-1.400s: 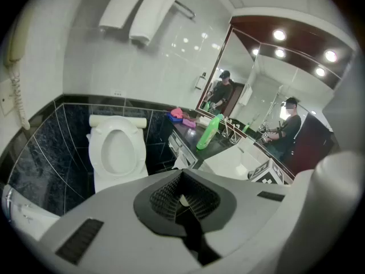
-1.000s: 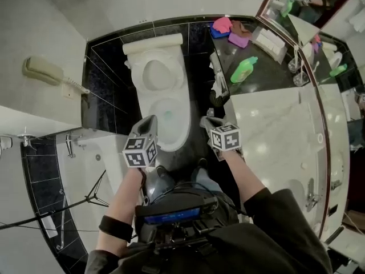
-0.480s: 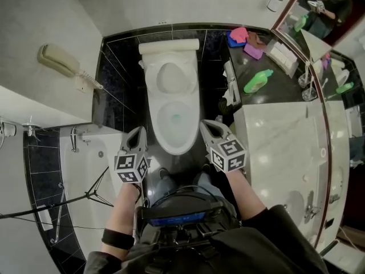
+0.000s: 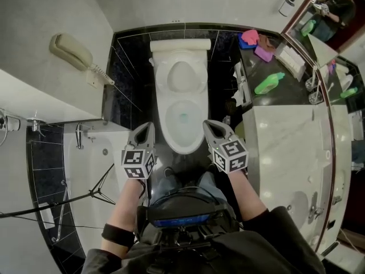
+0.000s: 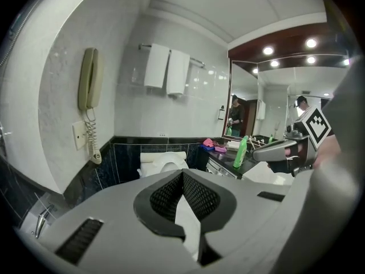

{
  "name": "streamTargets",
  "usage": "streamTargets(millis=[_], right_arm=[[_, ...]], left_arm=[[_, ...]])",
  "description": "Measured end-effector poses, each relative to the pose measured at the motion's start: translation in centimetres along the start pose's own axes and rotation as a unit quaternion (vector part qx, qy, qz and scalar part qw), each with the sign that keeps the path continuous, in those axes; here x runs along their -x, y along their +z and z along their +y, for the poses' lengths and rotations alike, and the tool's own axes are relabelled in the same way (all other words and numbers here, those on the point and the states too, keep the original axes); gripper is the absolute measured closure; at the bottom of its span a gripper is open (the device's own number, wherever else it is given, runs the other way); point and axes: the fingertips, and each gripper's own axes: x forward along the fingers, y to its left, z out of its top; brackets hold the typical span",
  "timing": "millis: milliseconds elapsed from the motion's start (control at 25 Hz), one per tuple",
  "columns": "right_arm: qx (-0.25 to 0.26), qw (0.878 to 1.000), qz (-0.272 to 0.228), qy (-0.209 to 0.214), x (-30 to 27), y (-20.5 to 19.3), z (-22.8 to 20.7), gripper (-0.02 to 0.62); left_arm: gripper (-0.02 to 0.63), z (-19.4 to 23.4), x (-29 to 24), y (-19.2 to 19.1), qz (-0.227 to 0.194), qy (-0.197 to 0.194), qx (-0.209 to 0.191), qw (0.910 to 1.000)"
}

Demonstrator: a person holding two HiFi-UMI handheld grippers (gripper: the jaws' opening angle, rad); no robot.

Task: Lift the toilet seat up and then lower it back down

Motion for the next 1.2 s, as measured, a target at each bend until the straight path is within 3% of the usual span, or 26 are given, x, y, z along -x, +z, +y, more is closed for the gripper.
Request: streamTargets(millis=[480, 1200], right_arm=[[-0.003, 1.0, -0.006, -0.002, -3.0, 0.7, 4.3, 0.589], [0.031, 0.997, 0.01, 0.074, -4.5, 1.6, 2.0, 0.589]], left_arm=[[0.6, 2.4, -0.2, 0.4, 0.004, -0.034, -0.018, 0.9993], [0.6, 1.1, -4.6, 0.9, 0.012, 0.015, -0.006, 0.9998]])
